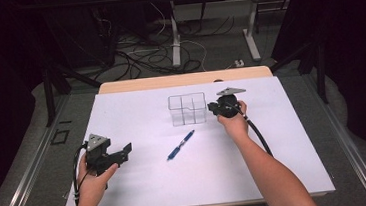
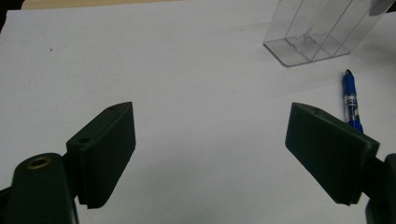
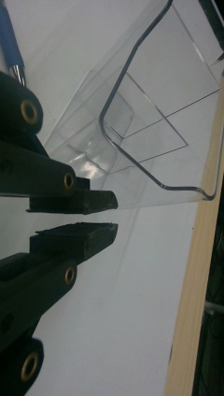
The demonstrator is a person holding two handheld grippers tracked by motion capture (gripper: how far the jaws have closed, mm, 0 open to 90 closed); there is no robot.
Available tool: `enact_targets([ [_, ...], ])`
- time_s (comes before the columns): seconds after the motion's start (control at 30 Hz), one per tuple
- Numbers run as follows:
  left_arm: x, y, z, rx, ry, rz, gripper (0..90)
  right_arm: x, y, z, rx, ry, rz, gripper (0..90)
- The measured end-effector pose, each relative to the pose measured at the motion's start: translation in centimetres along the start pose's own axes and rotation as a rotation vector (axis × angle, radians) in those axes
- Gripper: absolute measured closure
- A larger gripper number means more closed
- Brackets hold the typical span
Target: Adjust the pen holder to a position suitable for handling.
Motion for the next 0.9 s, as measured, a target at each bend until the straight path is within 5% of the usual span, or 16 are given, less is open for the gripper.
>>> enact_targets([
  [0.33,0.0,0.0,0.0,0.008,-0.005,0.002,16.2,1.3,2.9,-0.2,-0.065,0.053,0.053,60.9],
  [0.8,0.4,0.4,0.7,0.001,-0.018,0.002,16.6,1.4,7.2,-1.9,-0.024,0.064,0.083,36.6],
  [0.9,0.5,0.4,0.9,-0.009,-0.029,0.006,15.6,0.8,8.8,-2.6,-0.025,0.098,0.073,22.7],
])
Point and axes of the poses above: each handheld gripper's, and its own axes: y roughly backward along the jaws, x roughly out of its top, z roughly to its right, the point moved 3 cm from there along -y, roughly forward along the jaws, and after that the axes turned 2 degrees about x, right-handed, at the moved point
